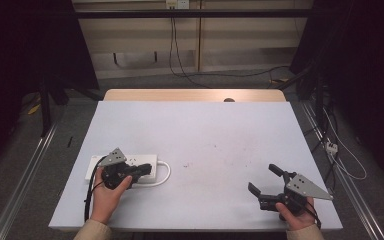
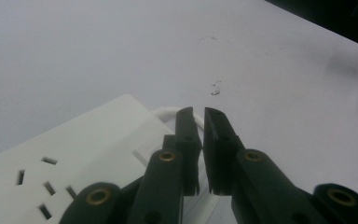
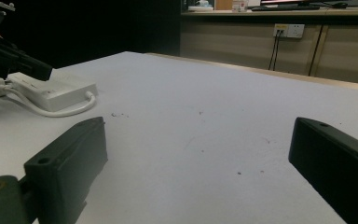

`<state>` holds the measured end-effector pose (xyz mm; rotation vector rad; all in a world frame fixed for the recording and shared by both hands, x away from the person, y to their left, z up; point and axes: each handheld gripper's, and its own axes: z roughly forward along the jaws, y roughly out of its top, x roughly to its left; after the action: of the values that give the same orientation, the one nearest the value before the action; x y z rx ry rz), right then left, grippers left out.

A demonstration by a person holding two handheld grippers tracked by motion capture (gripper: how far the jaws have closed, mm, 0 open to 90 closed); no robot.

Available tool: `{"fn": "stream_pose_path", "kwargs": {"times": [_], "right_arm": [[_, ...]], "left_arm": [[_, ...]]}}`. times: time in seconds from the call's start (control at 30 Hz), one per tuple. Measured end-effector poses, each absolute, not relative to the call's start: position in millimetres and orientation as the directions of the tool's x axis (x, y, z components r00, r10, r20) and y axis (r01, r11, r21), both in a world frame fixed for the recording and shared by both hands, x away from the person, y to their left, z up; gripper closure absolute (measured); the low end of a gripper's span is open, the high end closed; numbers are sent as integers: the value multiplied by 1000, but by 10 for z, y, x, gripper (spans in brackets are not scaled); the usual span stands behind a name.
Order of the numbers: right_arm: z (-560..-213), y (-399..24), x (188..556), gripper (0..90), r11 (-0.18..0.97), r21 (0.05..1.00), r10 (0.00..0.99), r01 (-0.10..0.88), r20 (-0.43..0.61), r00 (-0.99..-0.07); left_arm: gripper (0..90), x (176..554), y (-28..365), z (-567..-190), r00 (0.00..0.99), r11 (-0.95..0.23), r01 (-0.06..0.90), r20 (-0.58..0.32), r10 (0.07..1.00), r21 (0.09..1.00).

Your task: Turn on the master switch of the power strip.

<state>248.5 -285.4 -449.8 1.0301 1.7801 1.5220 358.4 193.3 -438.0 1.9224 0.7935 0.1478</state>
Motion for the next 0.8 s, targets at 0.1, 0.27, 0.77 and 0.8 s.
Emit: {"fn": "stream_pose_path", "kwargs": {"times": [0.1, 0.27, 0.77, 0.8], "right_arm": [[-4497, -2859, 2483, 38, 52, 981, 843, 186, 57, -535], [-4494, -2860, 2479, 38, 50, 981, 843, 185, 58, -535], [-4493, -2861, 2478, 38, 53, 981, 842, 186, 56, -537], [-4493, -2861, 2478, 38, 53, 981, 843, 184, 55, -536]], "left_arm": [[867, 3587, 1929, -4385, 778, -288, 464, -229, 585, 838], [891, 3592, 1924, -4390, 774, -297, 467, -222, 594, 833], [900, 3626, 1916, -4420, 750, -301, 487, -217, 625, 820], [900, 3628, 1917, -4421, 750, -301, 488, -217, 625, 819]]}}
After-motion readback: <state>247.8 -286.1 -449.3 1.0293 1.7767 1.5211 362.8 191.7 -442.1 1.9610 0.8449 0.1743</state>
